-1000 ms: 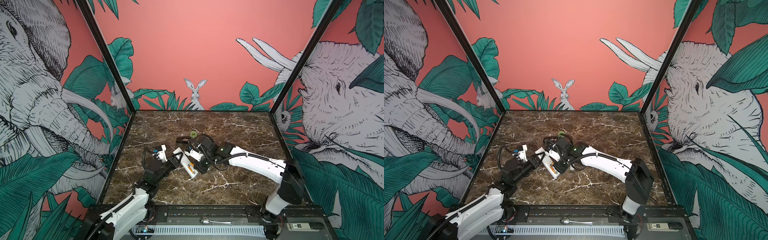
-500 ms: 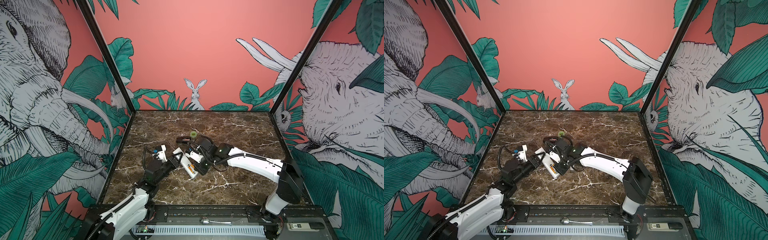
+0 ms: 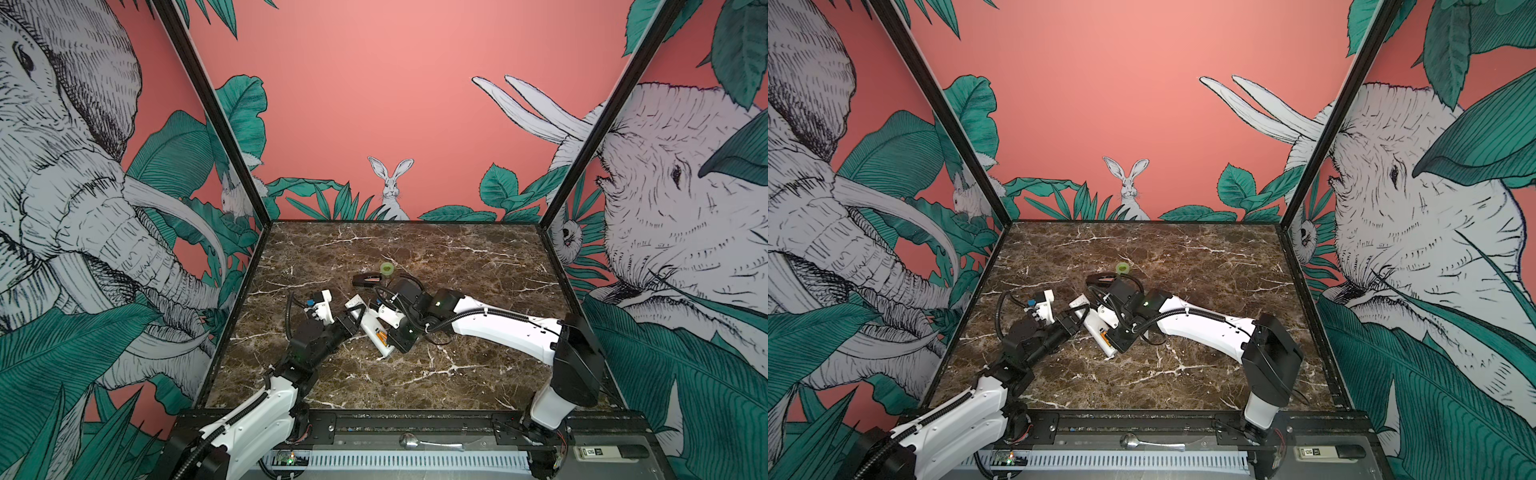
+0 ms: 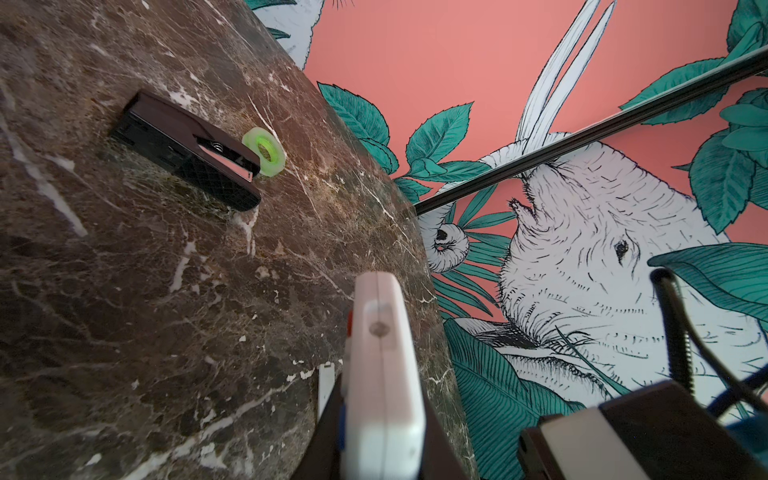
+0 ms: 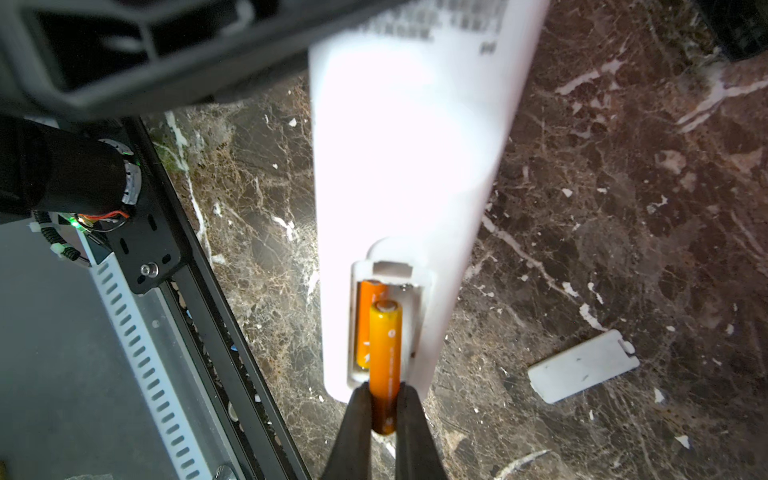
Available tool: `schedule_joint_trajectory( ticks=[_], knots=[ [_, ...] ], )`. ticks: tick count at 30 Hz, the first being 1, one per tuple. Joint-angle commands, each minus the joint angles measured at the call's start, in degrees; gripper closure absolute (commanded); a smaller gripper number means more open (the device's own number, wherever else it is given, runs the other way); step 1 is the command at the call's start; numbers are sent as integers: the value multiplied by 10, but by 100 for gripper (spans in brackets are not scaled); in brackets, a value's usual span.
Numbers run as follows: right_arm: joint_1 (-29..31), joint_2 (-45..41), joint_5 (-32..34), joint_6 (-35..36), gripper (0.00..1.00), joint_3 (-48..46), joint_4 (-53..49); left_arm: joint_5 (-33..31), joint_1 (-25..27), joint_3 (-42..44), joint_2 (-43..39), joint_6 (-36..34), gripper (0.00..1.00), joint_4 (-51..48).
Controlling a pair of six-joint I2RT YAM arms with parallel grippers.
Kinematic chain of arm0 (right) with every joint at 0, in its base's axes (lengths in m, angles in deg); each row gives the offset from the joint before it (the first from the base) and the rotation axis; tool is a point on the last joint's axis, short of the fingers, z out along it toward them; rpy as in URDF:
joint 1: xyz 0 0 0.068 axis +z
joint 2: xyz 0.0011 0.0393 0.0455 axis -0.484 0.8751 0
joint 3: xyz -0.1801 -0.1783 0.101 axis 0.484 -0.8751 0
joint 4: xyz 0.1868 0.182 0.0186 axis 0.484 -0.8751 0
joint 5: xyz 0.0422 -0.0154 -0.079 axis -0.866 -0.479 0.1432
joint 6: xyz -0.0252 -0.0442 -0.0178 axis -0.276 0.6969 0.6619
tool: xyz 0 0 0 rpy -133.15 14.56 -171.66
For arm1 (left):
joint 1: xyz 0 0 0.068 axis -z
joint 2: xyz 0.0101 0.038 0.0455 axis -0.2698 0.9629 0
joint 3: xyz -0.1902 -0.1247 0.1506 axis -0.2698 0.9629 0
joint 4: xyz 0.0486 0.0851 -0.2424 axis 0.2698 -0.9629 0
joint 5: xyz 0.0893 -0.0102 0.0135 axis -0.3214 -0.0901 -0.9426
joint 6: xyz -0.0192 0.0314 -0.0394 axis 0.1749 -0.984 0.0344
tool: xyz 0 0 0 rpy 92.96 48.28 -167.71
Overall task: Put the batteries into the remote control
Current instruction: 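Lower the orange battery into the compartment beside the first battery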
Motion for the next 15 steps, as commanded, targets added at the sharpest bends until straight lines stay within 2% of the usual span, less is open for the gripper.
schedule_joint_trajectory(
  ticks=[1, 15],
  knots=[
    [7, 7, 10, -6, 100, -1, 0, -5, -3, 8, -10, 8, 100, 28],
    [8, 13, 24, -9, 100, 1, -3, -6, -3, 10, -12, 9, 100, 29]
  ],
)
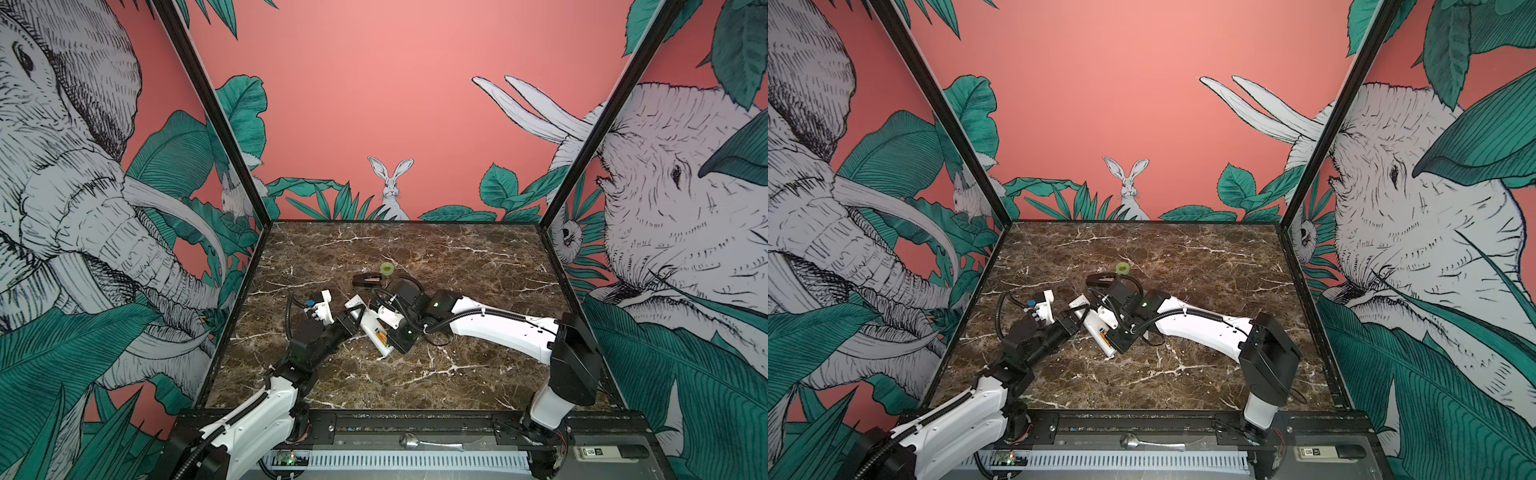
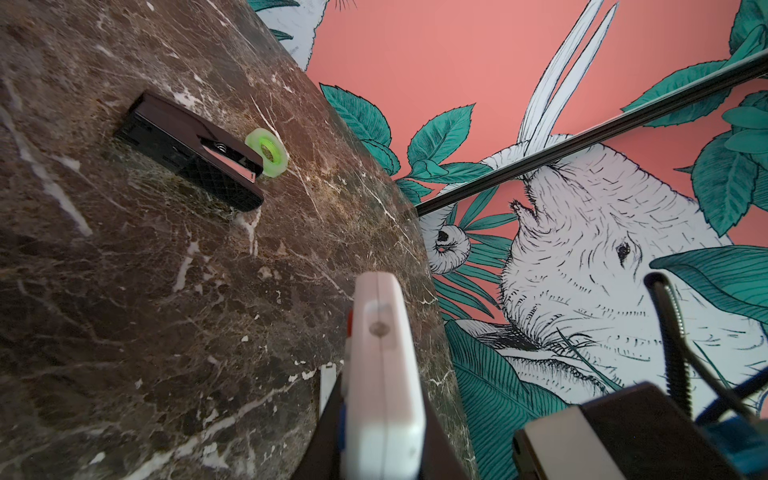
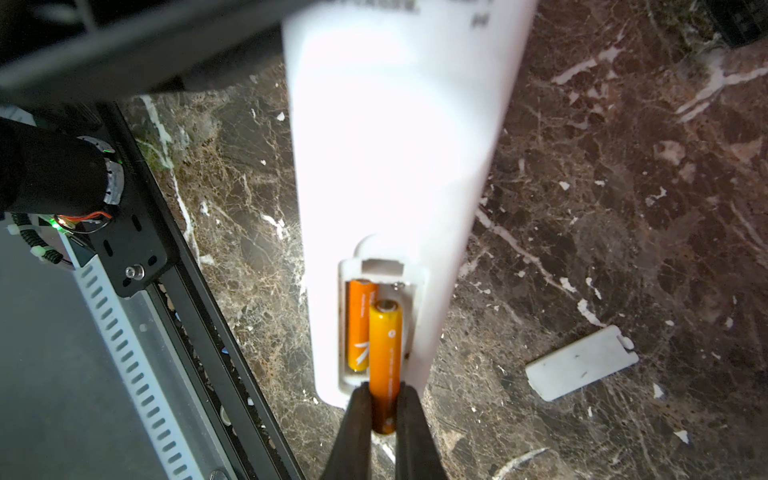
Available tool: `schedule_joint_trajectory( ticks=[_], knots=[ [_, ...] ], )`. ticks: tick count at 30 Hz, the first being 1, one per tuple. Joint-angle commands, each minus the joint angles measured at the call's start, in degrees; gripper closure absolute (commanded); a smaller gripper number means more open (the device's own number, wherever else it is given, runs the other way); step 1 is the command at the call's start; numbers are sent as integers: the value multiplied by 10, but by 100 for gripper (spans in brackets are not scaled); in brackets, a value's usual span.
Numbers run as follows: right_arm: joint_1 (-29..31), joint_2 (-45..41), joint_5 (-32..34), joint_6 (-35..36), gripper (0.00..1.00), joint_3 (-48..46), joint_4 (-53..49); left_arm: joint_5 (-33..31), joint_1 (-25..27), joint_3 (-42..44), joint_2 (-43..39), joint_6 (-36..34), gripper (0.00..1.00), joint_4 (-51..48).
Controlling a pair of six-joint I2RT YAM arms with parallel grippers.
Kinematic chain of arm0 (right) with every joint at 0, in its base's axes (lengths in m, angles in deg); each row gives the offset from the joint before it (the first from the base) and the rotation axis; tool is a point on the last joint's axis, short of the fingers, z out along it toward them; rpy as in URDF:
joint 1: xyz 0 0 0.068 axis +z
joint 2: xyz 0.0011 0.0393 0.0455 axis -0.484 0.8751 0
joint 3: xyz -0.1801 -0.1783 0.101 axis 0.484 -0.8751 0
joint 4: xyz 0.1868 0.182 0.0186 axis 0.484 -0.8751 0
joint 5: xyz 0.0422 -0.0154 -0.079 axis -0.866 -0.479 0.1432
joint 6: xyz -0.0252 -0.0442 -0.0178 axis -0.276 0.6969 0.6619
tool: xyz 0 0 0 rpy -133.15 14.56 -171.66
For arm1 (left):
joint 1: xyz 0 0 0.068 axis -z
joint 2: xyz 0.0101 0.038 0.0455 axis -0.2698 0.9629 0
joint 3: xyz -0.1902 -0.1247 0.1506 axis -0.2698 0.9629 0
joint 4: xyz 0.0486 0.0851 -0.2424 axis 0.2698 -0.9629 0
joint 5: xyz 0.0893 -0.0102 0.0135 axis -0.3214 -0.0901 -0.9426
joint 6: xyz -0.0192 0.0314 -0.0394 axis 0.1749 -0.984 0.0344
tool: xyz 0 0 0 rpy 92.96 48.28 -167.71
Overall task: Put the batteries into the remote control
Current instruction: 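Lower the orange battery into the compartment beside the first battery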
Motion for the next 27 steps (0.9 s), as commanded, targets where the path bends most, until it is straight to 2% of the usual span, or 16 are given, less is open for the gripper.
schedule_joint_trajectory(
  ticks=[1, 16, 27],
  knots=[
    [5, 9, 13, -3, 100, 1, -3, -3, -3, 8, -11, 8, 100, 30],
    [7, 18, 17, -9, 99, 7, -6, -5, -3, 9, -11, 7, 100, 30],
    [8, 25, 24, -16, 90, 15, -1, -4, -3, 8, -11, 8, 100, 32]
  ],
)
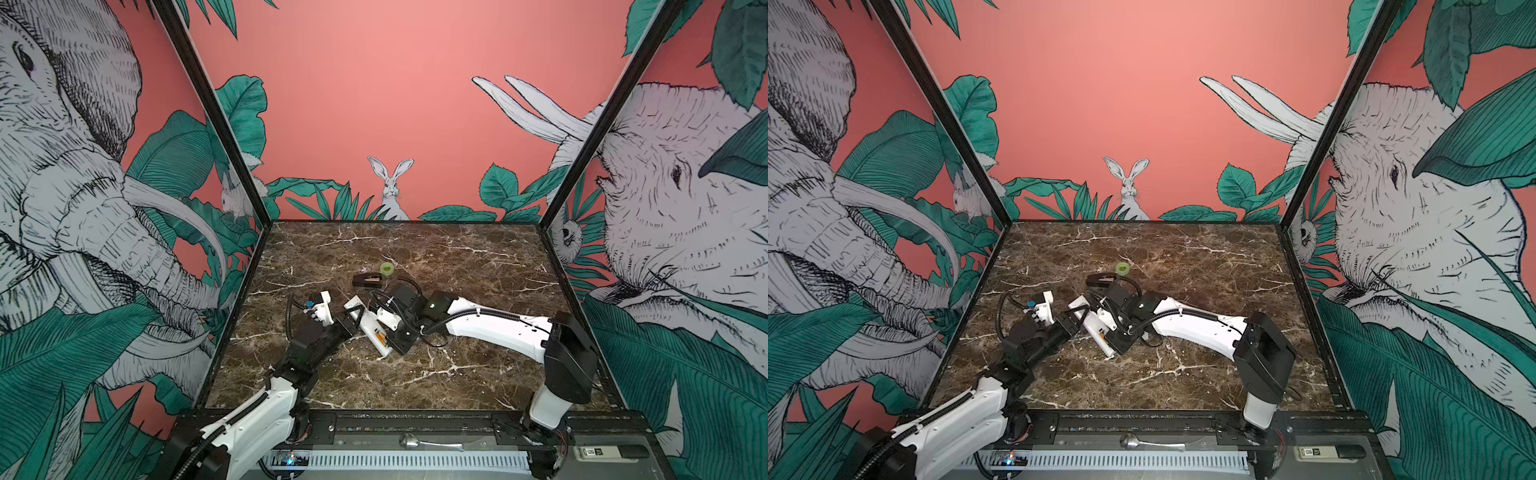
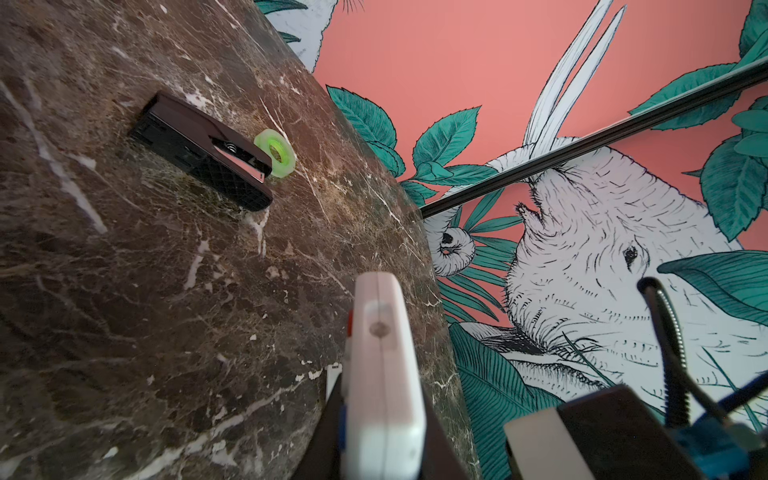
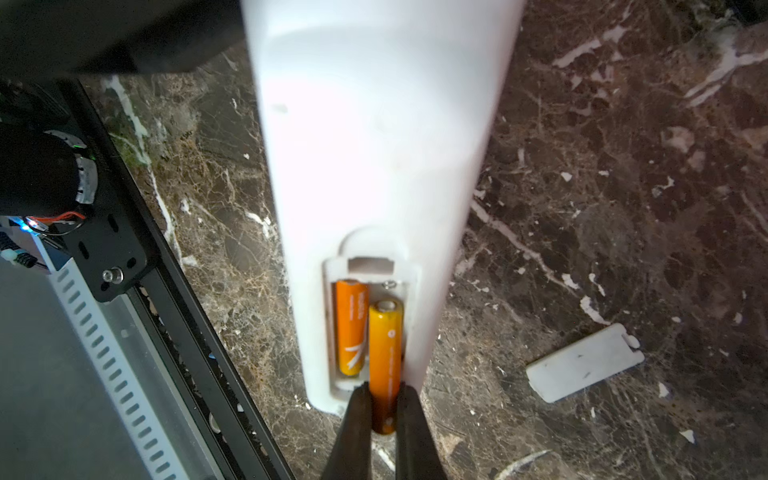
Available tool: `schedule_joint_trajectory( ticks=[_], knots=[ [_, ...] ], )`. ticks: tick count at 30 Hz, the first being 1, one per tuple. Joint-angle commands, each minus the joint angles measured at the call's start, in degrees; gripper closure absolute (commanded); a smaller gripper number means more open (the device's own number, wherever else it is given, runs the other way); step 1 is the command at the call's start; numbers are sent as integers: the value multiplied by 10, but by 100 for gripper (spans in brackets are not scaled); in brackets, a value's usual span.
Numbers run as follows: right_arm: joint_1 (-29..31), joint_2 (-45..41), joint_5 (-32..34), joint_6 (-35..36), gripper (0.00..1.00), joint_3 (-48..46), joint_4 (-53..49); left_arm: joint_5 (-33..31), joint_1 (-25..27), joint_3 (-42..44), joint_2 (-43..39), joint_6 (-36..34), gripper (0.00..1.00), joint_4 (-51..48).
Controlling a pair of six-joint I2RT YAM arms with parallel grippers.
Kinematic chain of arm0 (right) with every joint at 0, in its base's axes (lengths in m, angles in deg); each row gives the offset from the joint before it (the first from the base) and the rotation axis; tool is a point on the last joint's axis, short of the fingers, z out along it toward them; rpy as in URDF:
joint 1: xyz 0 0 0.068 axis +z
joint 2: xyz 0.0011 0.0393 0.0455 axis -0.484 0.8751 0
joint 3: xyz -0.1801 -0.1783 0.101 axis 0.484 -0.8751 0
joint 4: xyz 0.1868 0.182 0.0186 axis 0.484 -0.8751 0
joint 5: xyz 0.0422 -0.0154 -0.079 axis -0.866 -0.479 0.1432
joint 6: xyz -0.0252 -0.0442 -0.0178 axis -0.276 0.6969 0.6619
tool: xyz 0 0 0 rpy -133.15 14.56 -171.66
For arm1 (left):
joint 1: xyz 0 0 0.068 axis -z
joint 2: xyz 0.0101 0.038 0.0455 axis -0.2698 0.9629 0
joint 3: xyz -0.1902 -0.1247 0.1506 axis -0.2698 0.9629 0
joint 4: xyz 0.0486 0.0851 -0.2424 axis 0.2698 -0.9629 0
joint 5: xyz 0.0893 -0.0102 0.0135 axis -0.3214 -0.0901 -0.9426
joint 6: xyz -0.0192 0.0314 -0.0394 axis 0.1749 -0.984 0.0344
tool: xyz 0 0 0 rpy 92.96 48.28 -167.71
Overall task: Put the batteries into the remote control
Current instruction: 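Lower the orange battery into the compartment beside the first battery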
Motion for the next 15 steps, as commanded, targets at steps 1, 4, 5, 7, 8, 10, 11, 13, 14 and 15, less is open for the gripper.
schedule_joint_trajectory(
  ticks=[1, 4, 5, 7, 8, 10, 11, 13, 14, 15],
  knots=[
    [4, 10, 12, -10, 89, 12, 0, -3, -3, 4, -11, 7, 100, 32],
    [4, 14, 13, -11, 86, 14, 0, -3, -3, 5, -12, 7, 100, 33],
    [4, 14, 13, -12, 85, 14, 0, -3, -3, 5, -12, 7, 100, 33],
    [4, 15, 13, -13, 85, 15, 2, -2, -3, 5, -11, 8, 100, 35],
    [4, 15, 13, -14, 84, 16, 3, -1, -3, 4, -10, 7, 100, 35],
    [5, 16, 13, -15, 83, 17, 4, 0, -3, 4, -8, 8, 100, 37],
    [4, 17, 13, -15, 82, 17, 6, 0, -2, 5, -7, 7, 100, 38],
    [5, 16, 12, -16, 80, 18, 6, 1, -3, 6, -6, 8, 100, 39],
    [4, 17, 12, -16, 80, 18, 7, 1, -3, 6, -7, 9, 100, 41],
    [4, 17, 12, -17, 79, 18, 7, 1, -3, 7, -7, 9, 100, 42]
  ],
)
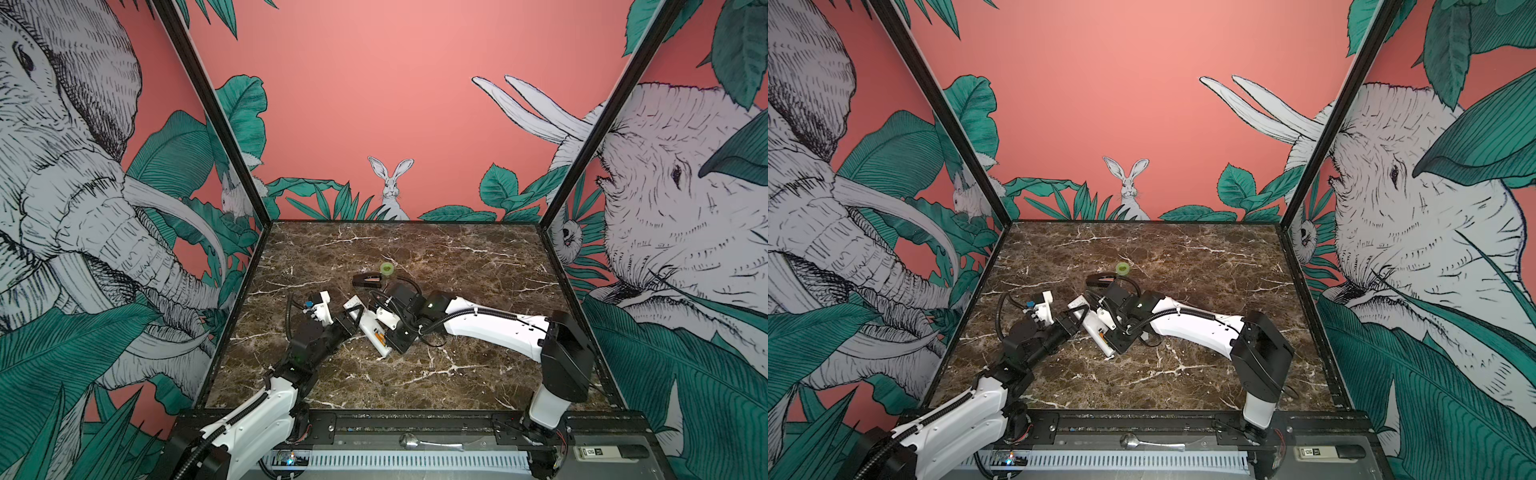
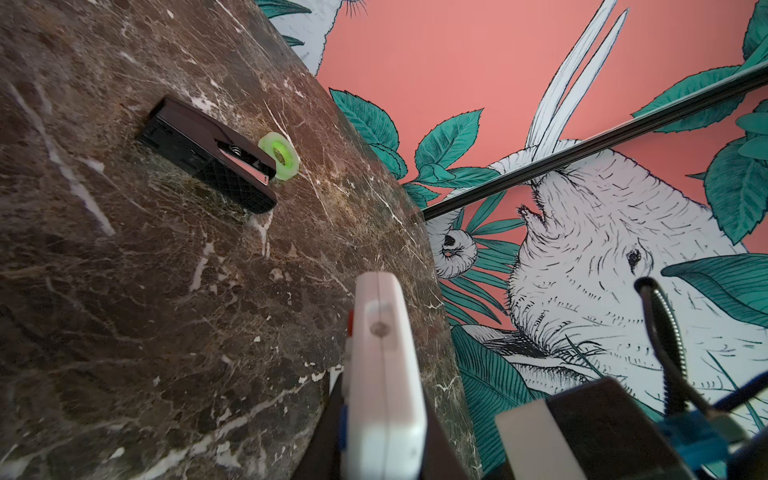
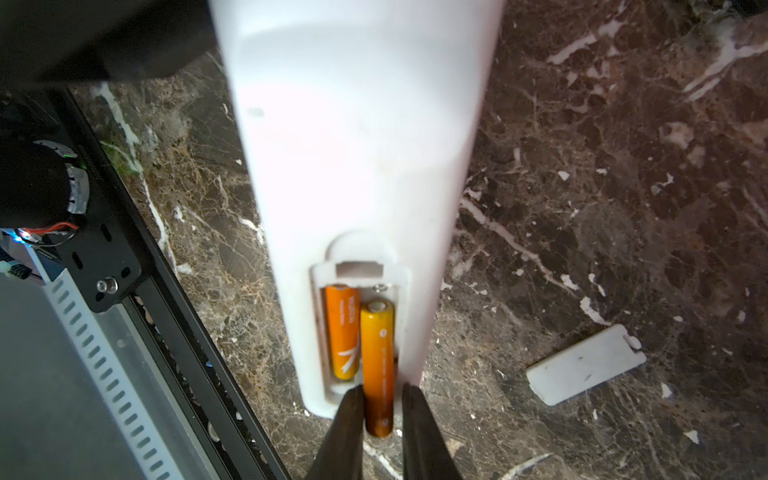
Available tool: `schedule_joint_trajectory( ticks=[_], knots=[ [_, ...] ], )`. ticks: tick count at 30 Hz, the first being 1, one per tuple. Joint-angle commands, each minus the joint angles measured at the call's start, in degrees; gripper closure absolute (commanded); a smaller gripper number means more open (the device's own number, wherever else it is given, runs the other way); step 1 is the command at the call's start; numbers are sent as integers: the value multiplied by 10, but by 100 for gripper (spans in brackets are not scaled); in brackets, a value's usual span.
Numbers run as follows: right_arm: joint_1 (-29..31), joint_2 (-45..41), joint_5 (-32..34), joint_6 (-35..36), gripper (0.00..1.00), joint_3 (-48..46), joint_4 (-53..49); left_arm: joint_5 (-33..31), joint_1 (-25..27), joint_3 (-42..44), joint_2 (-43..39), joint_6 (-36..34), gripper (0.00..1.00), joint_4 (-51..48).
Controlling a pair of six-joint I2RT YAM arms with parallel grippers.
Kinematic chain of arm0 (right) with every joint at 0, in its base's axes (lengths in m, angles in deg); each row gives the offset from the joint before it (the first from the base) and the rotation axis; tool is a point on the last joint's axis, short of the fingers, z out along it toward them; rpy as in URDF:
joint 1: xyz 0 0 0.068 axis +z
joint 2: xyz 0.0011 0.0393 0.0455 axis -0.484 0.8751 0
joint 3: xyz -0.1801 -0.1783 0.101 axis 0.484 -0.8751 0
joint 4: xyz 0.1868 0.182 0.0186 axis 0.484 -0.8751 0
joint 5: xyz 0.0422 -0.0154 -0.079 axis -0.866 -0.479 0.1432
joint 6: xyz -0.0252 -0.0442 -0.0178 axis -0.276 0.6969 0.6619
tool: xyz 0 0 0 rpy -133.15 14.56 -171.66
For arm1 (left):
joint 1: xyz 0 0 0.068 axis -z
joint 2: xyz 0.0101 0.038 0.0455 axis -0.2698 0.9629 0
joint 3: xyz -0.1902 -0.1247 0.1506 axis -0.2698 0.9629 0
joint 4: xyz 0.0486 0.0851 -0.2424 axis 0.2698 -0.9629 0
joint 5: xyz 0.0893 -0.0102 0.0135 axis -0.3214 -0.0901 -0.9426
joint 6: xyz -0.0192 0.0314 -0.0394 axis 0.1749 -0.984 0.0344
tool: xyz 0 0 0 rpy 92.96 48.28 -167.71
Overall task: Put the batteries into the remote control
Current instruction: 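Lower the orange battery into the compartment beside the first battery, then open the right gripper to release the battery in the compartment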
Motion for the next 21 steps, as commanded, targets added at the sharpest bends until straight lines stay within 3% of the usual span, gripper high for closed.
schedule_joint_trajectory(
  ticks=[1, 12, 21],
  knots=[
    [4, 8, 7, -5, 79, 13, 6, 2, -3, 6, -7, 10, 100, 42],
    [5, 3, 1, -6, 74, 11, 13, 4, -3, 7, 1, 9, 100, 47],
    [7, -4, -8, -6, 59, 12, 20, 14, -3, 6, 14, 7, 100, 54]
  ],
)
